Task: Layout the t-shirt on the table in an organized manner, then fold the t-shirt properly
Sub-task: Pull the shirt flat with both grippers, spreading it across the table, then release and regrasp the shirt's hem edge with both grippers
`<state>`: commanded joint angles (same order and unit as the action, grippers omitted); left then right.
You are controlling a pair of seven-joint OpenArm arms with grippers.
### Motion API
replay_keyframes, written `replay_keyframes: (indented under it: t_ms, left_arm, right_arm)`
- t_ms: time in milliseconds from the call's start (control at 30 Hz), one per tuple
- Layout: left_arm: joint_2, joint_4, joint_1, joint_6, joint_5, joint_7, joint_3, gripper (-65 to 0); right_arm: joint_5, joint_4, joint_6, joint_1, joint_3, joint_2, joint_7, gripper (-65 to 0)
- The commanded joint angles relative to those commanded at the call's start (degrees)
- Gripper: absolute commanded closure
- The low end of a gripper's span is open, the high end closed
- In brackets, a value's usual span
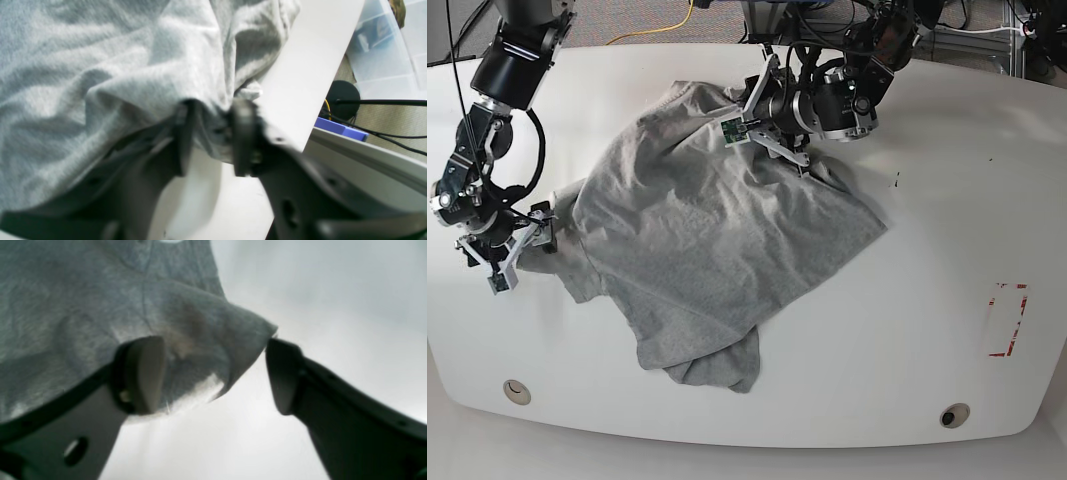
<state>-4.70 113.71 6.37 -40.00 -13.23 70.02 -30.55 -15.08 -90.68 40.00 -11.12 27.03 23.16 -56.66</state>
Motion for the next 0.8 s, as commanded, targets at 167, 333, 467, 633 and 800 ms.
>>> replay_keyframes:
  t_ms: [167,333,467,633,800]
  left_arm:
    - [-0.18,0.35,-1.05,0.00,-0.35,0.00,0.26,-37.9]
    - [-0.18,0.70,-3.08,0.00,-0.44,0.09,3.25,-37.9]
    - [-0.26,0.79,-5.54,0.00,-0.44,0.09,8.97,-37.9]
    - [-0.26,0.44,-8.62,0.00,-0.09,0.09,18.73,-37.9]
    - [-0.26,0.35,-12.22,0.00,-0.26,0.09,26.90,-37.9]
  right_arm:
    - [0.00,-10.55,0.00,4.22,0.00,-3.34,-0.18,-65.0]
    - [0.26,-19.96,0.00,9.32,0.00,-9.14,-2.46,-65.0]
    - [0.09,-21.54,0.00,12.84,0.00,-13.80,-2.81,-65.0]
    - [0.00,-21.45,0.00,16.35,3.25,-19.43,-2.81,-65.0]
    - [0.00,-21.45,0.00,19.34,6.07,-23.47,-2.81,-65.0]
